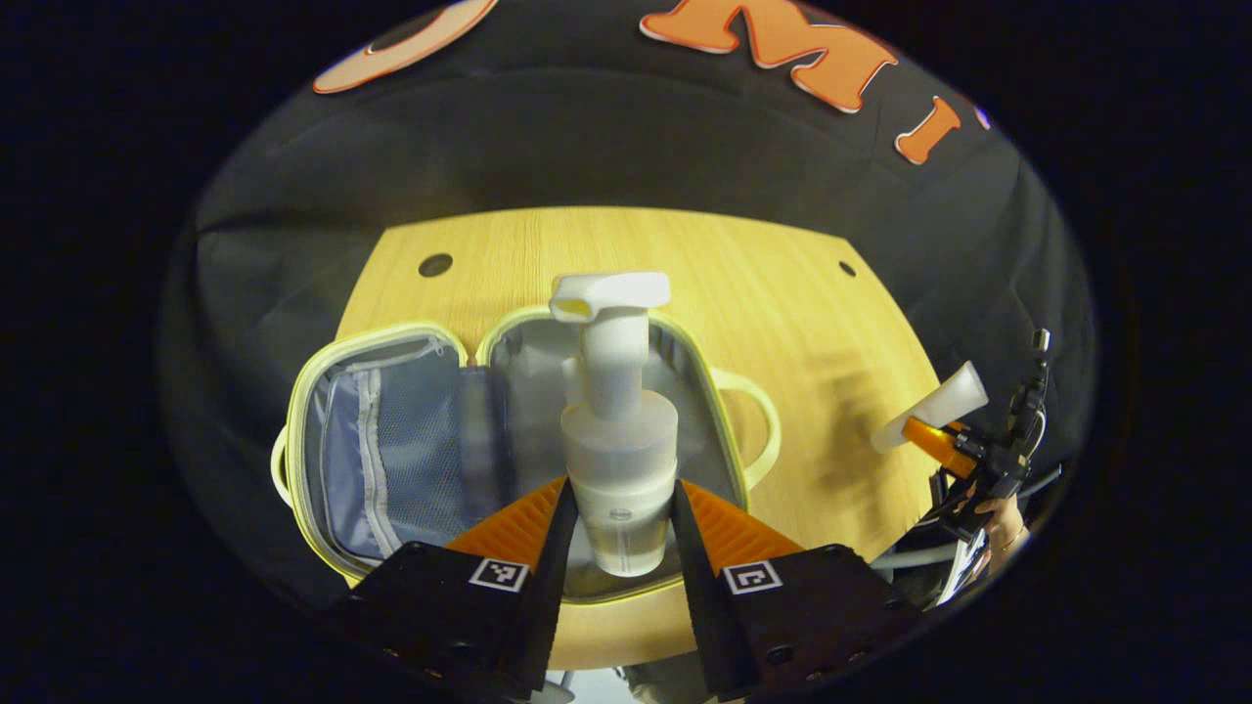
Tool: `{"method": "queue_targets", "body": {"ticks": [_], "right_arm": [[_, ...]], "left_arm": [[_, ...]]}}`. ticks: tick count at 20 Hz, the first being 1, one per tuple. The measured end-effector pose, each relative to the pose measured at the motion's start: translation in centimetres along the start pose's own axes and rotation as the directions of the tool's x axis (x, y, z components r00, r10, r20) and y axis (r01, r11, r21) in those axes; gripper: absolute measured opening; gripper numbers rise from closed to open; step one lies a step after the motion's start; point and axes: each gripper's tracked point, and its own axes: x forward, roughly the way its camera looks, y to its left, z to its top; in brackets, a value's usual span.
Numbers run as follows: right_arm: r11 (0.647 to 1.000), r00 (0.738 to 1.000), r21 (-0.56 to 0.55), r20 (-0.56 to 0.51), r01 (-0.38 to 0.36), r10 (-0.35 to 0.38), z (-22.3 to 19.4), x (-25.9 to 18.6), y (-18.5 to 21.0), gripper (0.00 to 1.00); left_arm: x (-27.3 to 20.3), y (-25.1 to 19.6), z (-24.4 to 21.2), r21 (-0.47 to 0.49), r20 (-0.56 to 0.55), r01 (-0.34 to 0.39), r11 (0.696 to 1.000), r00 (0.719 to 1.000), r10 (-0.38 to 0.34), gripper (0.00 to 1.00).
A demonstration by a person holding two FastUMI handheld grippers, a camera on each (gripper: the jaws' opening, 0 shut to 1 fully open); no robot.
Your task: First open the suitcase, pack the skin care products into it, and then close the suitcase.
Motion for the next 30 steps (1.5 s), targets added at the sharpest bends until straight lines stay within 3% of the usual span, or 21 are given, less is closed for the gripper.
{"method": "queue_targets", "body": {"ticks": [9, 17, 20, 22, 24, 27, 30], "right_arm": [[0.998, 0.998, 0.036, -0.055, 0.046, -0.044, -1.2, -0.6, 0.1, 0.37], [0.998, 0.995, 0.028, -0.075, 0.06, -0.058, -1.0, -1.4, 0.6, 0.37], [0.998, 0.996, 0.017, -0.073, 0.059, -0.058, -0.6, -2.0, 1.2, 0.36], [0.998, 0.995, 0.012, -0.081, 0.056, -0.054, -0.3, -2.4, 1.9, 0.37], [0.999, 0.996, 0.017, -0.081, 0.033, -0.032, 0.8, -3.1, 3.3, 0.36], [1.0, 0.997, -0.01, -0.075, -0.015, 0.014, 3.2, -4.2, 6.2, 0.37], [0.995, 0.991, -0.037, -0.1, -0.093, 0.089, 5.3, -5.0, 10.3, 0.37]], "left_arm": [[6.8, 2.3, -1.6, 0.043, -0.249, 0.018, 0.999, 0.968, -0.007, 0.58], [11.0, 3.7, -2.6, 0.014, -0.276, -0.013, 1.0, 0.961, 0.017, 0.59], [11.4, 2.9, -1.9, 0.006, -0.231, 0.02, 1.0, 0.973, -0.019, 0.64], [10.7, 1.8, -1.1, 0.007, -0.194, 0.049, 0.999, 0.98, -0.047, 0.8], [10.4, 2.0, -0.4, 0.033, -0.141, 0.034, 0.999, 0.99, -0.029, 1.0], [8.3, 3.0, 0.8, 0.05, -0.013, -0.007, 0.999, 1.0, 0.008, 0.99], [3.4, 4.4, 2.6, 0.061, 0.159, -0.054, 0.997, 0.986, 0.043, 0.99]]}}
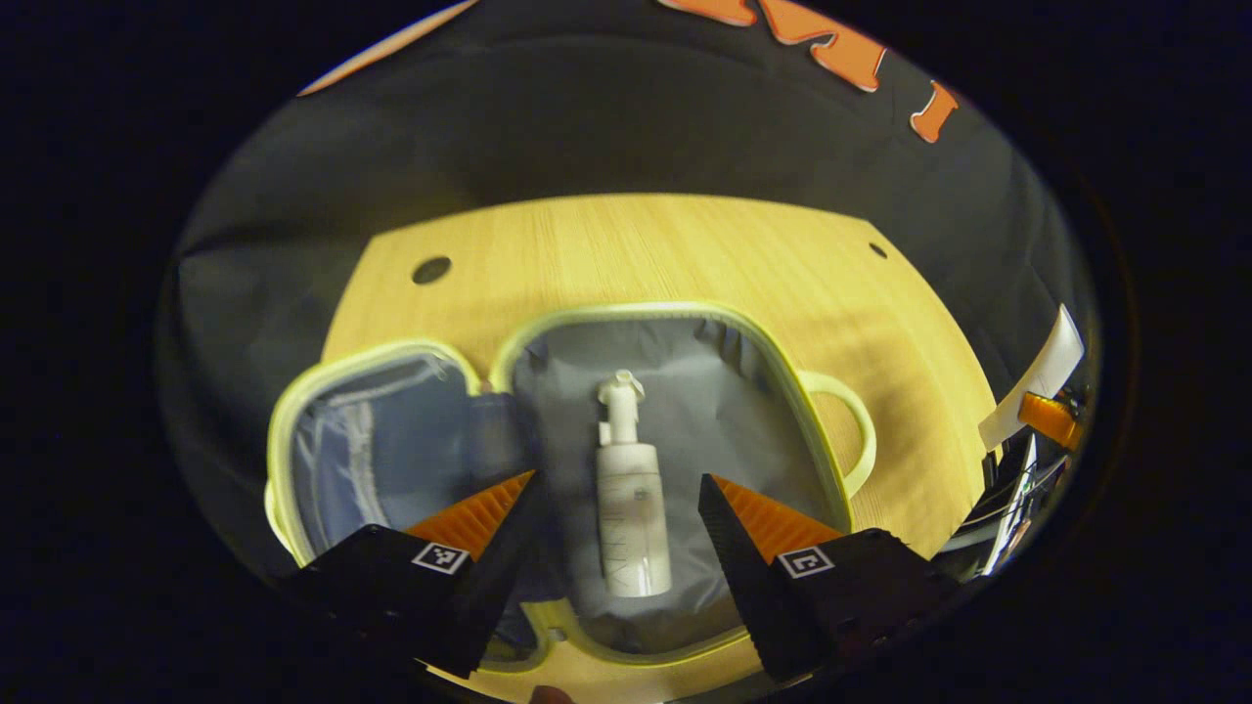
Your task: First open the suitcase, pack the skin care products into it, and then close the suitcase.
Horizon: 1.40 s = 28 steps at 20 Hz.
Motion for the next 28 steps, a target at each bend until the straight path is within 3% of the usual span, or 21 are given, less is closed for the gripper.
{"method": "queue_targets", "body": {"ticks": [6, 9, 12, 15, 18, 23, 24, 25, 27, 28], "right_arm": [[0.982, 0.976, -0.029, -0.121, -0.184, 0.18, 1.7, 1.4, 10.8, 0.36], [0.961, 0.927, 0.016, -0.26, -0.275, 0.27, -0.2, 2.9, 16.0, 0.36], [0.952, 0.867, 0.062, -0.399, -0.301, 0.3, -2.5, 4.7, 19.3, 0.36], [0.956, 0.82, 0.091, -0.496, -0.278, 0.286, -4.4, 7.4, 20.6, 0.39], [0.97, 0.798, 0.086, -0.554, -0.229, 0.237, -5.7, 10.0, 20.2, 0.36], [0.982, 0.801, 0.1, -0.569, -0.159, 0.188, -6.6, 14.2, 19.6, 0.36], [0.985, 0.803, 0.096, -0.57, -0.143, 0.172, -6.9, 14.7, 19.3, 0.42], [0.988, 0.809, 0.091, -0.568, -0.121, 0.151, -7.0, 15.4, 18.9, 0.31], [0.992, 0.813, 0.081, -0.568, -0.099, 0.127, -7.5, 16.2, 18.4, 0.36], [0.992, 0.812, 0.092, -0.57, -0.091, 0.127, -7.6, 16.4, 18.6, 0.44]], "left_arm": [[-10.8, 5.8, 2.1, -0.003, 0.229, -0.106, 0.994, 0.968, 0.104, 0.99], [-14.2, 10.1, 1.1, 0.01, 0.282, -0.2, 0.98, 0.94, 0.189, 0.98], [-16.3, 13.8, -0.7, -0.005, 0.293, -0.268, 0.963, 0.921, 0.258, 0.98], [-17.5, 16.6, -3.0, -0.049, 0.276, -0.294, 0.954, 0.914, 0.296, 0.99], [-17.9, 18.7, -5.0, -0.089, 0.258, -0.314, 0.945, 0.909, 0.326, 0.99], [-18.2, 20.8, -7.2, -0.136, 0.224, -0.344, 0.929, 0.903, 0.367, 0.99], [-18.2, 21.1, -7.4, -0.142, 0.221, -0.346, 0.927, 0.902, 0.371, 0.99], [-18.1, 21.3, -7.6, -0.147, 0.217, -0.35, 0.925, 0.901, 0.376, 0.99], [-18.1, 21.6, -7.8, -0.157, 0.211, -0.353, 0.923, 0.901, 0.38, 0.99], [-18.2, 21.8, -8.0, -0.161, 0.206, -0.355, 0.921, 0.9, 0.383, 0.99]]}}
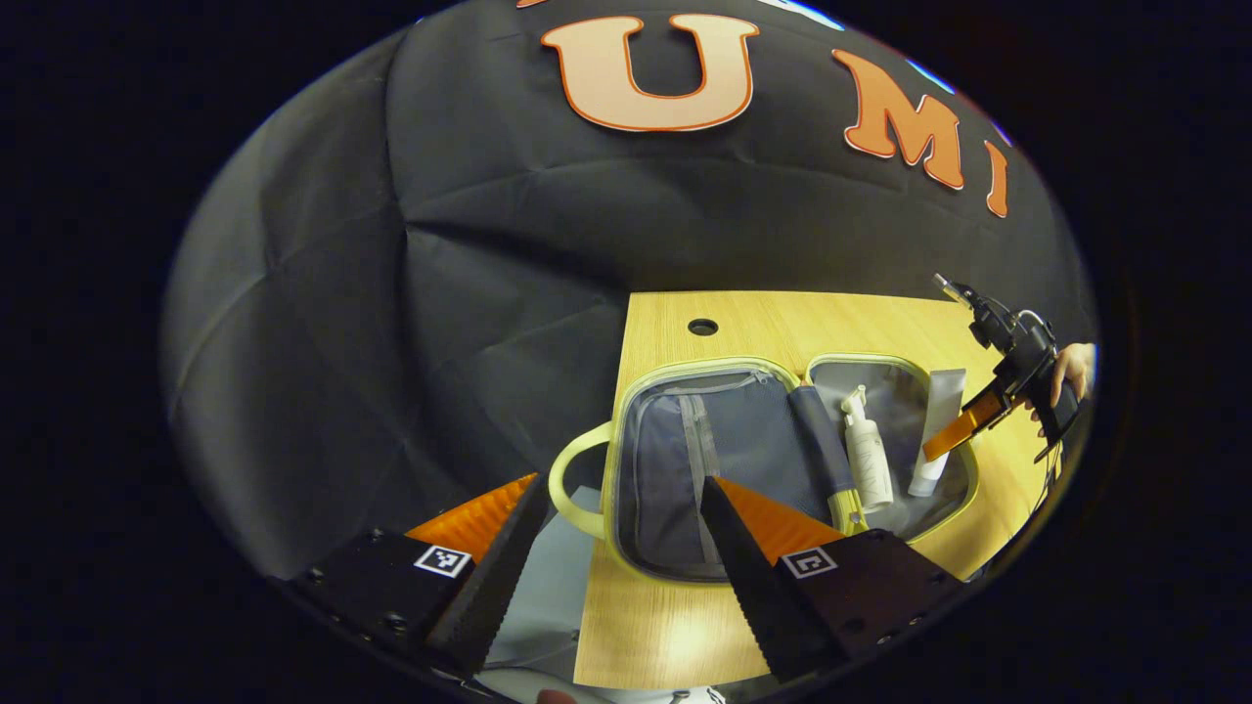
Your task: First open the suitcase, pack the skin care products into it, and then close the suitcase.
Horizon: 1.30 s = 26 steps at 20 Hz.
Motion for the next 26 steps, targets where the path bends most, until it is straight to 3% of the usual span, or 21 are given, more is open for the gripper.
{"method": "queue_targets", "body": {"ticks": [1, 4, 5, 6, 10, 13, 16, 18, 21, 24, 25, 26], "right_arm": [[1.0, 1.0, 0.014, 0.008, -0.012, 0.012, 0.1, 0.2, 0.4, 0.42], [1.0, 0.997, 0.012, 0.066, -0.027, 0.027, 1.0, -0.8, 1.2, 0.71], [0.999, 0.996, 0.009, 0.086, -0.038, 0.037, 1.2, -1.3, 1.5, 0.74], [0.999, 0.993, 0.007, 0.109, -0.049, 0.048, 1.4, -1.9, 1.9, 0.95], [0.993, 0.959, 0.003, 0.259, -0.119, 0.114, 2.4, -6.8, 3.9, 0.96], [0.991, 0.918, 0.006, 0.377, -0.133, 0.121, 2.9, -10.9, 3.7, 0.95], [0.991, 0.886, 0.055, 0.455, -0.126, 0.087, 2.5, -13.9, 2.4, 0.95], [0.989, 0.867, 0.098, 0.496, -0.113, 0.05, 1.9, -15.0, 1.1, 0.96], [0.984, 0.859, 0.159, 0.511, -0.08, -0.013, 0.5, -16.2, -1.1, 0.95], [0.977, 0.861, 0.201, 0.507, -0.065, -0.047, -0.8, -17.2, -2.5, 0.96], [0.975, 0.859, 0.215, 0.509, -0.058, -0.061, -1.0, -17.4, -3.0, 0.96], [0.973, 0.856, 0.226, 0.512, -0.052, -0.073, -1.1, -17.8, -3.4, 0.96]], "left_arm": [[-0.1, 0.2, -0.1, -0.001, 0.0, -0.003, 1.0, 1.0, 0.003, 0.99], [-0.2, 0.8, 0.0, -0.012, 0.005, -0.004, 1.0, 1.0, 0.004, 0.99], [-0.1, 0.9, -0.1, -0.018, 0.006, -0.004, 1.0, 1.0, 0.004, 0.99], [0.1, 1.4, -0.1, -0.026, 0.009, -0.006, 1.0, 1.0, 0.006, 0.99], [1.4, 4.3, -0.3, -0.138, 0.027, 0.018, 0.99, 1.0, -0.014, 1.0], [4.3, 7.6, -0.9, -0.28, 0.055, 0.078, 0.957, 0.996, -0.065, 1.0], [7.7, 9.1, -3.2, -0.442, 0.074, 0.2, 0.874, 0.98, -0.187, 0.98], [10.3, 8.5, -4.3, -0.559, 0.113, 0.298, 0.774, 0.952, -0.285, 0.98], [14.1, 9.9, -6.0, -0.662, 0.131, 0.297, 0.688, 0.95, -0.284, 0.98], [16.4, 9.1, -6.9, -0.753, 0.167, 0.34, 0.564, 0.927, -0.336, 0.98], [16.9, 8.5, -7.2, -0.763, 0.181, 0.355, 0.54, 0.919, -0.35, 0.98], [17.5, 8.2, -7.4, -0.768, 0.177, 0.351, 0.536, 0.921, -0.348, 0.97]]}}
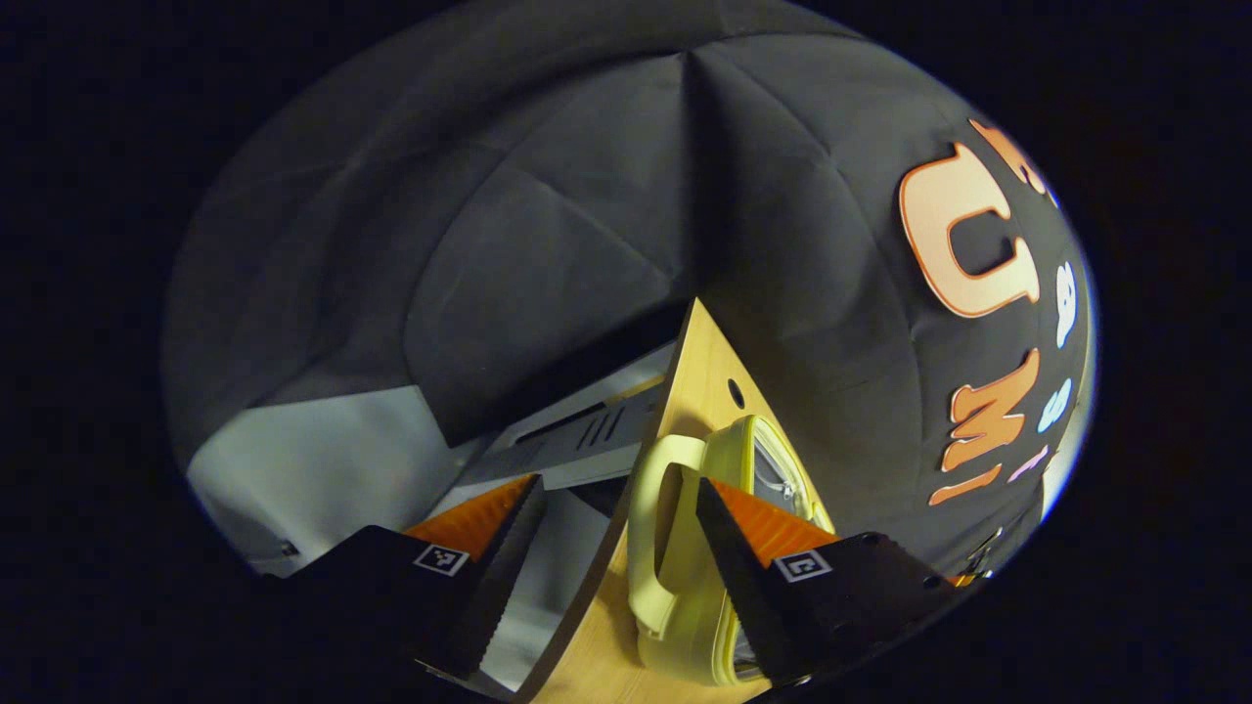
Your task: First open the suitcase, pack the skin care products into it, and then close the suitcase.
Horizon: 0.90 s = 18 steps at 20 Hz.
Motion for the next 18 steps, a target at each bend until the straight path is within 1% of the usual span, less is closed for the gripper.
{"method": "queue_targets", "body": {"ticks": [1, 3, 4, 5, 6, 8, 11, 13, 15, 16, 18], "right_arm": [[1.0, 1.0, 0.005, 0.007, 0.005, -0.005, 0.2, -0.2, -0.3, 0.96], [1.0, 1.0, 0.011, 0.008, 0.012, -0.012, 0.0, -0.5, -0.8, 0.96], [1.0, 1.0, 0.015, 0.007, 0.014, -0.014, -0.1, -0.6, -1.0, 0.95], [1.0, 1.0, 0.019, 0.007, 0.014, -0.014, -0.2, -0.6, -1.1, 0.96], [1.0, 1.0, 0.023, 0.008, 0.011, -0.011, -0.2, -0.8, -1.2, 0.96], [1.0, 1.0, 0.024, 0.012, 0.003, -0.003, -0.3, -0.9, -1.4, 0.96], [1.0, 1.0, 0.007, 0.018, -0.006, 0.005, 0.0, -0.9, -1.8, 0.96], [1.0, 0.999, -0.001, 0.027, -0.023, 0.024, 0.3, -1.0, -1.5, 0.96], [0.999, 0.998, -0.027, 0.049, -0.028, 0.029, 1.0, -1.1, -1.9, 0.95], [0.999, 0.998, -0.041, 0.059, -0.028, 0.03, 1.4, -1.2, -2.1, 0.95], [0.997, 0.996, -0.065, 0.085, -0.028, 0.033, 2.2, -1.6, -2.8, 0.95]], "left_arm": [[1.0, 0.5, 0.1, 0.0, -0.004, -0.017, 1.0, 1.0, 0.017, 0.94], [1.8, 0.0, -1.0, -0.013, -0.041, -0.018, 1.0, 0.999, 0.018, 0.51], [2.0, 0.5, -1.4, 0.002, -0.047, -0.073, 0.997, 0.996, 0.073, 0.29], [1.6, 0.3, -0.9, 0.039, -0.04, -0.101, 0.994, 0.994, 0.102, 0.21], [1.8, -0.2, -0.5, 0.086, -0.024, -0.108, 0.99, 0.994, 0.111, 0.12], [-0.3, -1.6, 0.5, 0.153, 0.003, -0.087, 0.984, 0.996, 0.088, 0.04], [-1.5, -5.1, 1.2, 0.266, 0.037, -0.135, 0.955, 0.991, 0.13, 0.04], [-2.8, -7.8, 2.1, 0.334, 0.069, -0.164, 0.928, 0.986, 0.15, 0.04], [-4.9, -11.4, 3.1, 0.407, 0.102, -0.173, 0.897, 0.984, 0.144, 0.03], [-6.0, -13.8, 3.5, 0.435, 0.117, -0.174, 0.883, 0.984, 0.136, 0.04], [-7.9, -18.3, 3.3, 0.505, 0.134, -0.186, 0.843, 0.982, 0.137, 0.03]]}}
